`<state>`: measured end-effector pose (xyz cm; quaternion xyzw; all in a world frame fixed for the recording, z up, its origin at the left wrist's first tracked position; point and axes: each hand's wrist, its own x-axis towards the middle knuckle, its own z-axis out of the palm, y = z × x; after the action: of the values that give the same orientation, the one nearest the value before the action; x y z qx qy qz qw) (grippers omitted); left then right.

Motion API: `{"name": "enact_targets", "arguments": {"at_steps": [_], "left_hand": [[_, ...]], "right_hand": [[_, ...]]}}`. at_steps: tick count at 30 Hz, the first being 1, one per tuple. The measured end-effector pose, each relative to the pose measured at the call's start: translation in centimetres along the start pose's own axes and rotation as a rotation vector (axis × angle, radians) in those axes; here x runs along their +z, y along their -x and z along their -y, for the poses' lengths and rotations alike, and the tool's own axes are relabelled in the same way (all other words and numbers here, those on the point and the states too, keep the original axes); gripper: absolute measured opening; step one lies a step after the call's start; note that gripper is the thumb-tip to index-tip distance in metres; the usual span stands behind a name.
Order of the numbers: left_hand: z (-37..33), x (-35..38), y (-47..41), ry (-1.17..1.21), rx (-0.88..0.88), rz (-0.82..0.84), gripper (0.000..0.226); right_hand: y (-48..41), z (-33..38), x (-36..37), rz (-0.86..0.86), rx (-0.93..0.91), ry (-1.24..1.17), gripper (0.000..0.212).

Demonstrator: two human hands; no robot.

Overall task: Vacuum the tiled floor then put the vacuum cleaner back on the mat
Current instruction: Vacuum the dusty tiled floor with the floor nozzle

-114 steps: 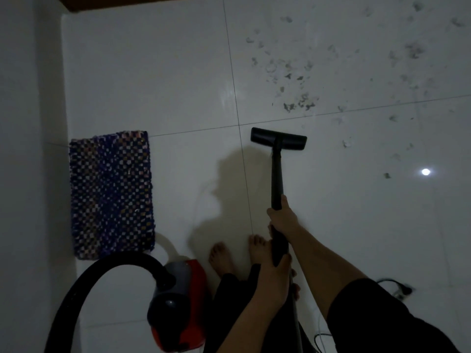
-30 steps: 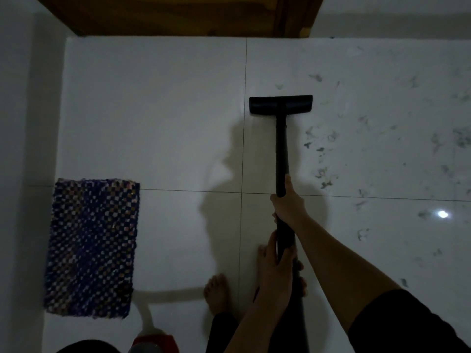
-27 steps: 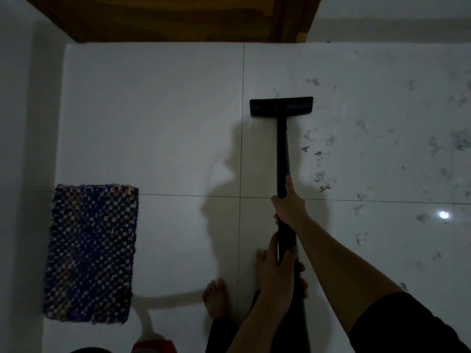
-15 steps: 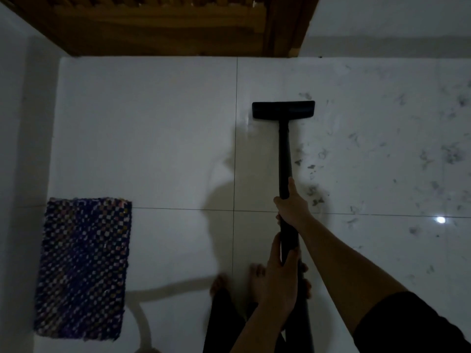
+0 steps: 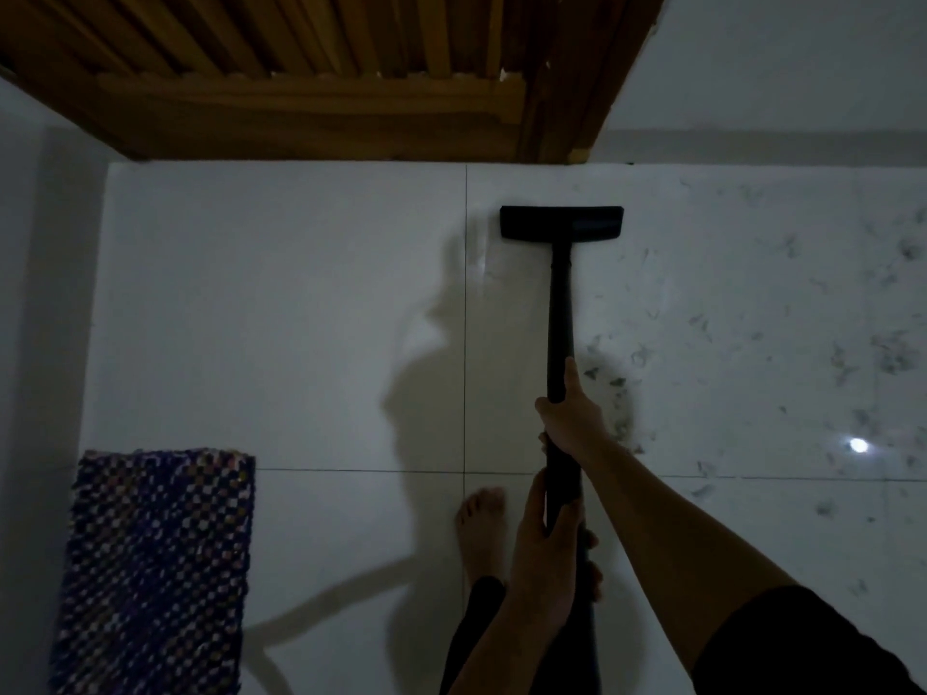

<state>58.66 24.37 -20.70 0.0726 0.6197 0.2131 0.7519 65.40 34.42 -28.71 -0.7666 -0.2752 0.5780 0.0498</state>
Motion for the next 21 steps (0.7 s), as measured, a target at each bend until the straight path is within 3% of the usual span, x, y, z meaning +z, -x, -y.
{"name": "enact_targets", "arguments": {"at_steps": [21], "left_hand": [[-5.0, -1.7, -3.8, -0.152, 0.048, 0.022, 0.045]], "right_hand": [[-4.4, 4.3, 0.7, 0.013, -0.017, -0.301, 0.079]]}}
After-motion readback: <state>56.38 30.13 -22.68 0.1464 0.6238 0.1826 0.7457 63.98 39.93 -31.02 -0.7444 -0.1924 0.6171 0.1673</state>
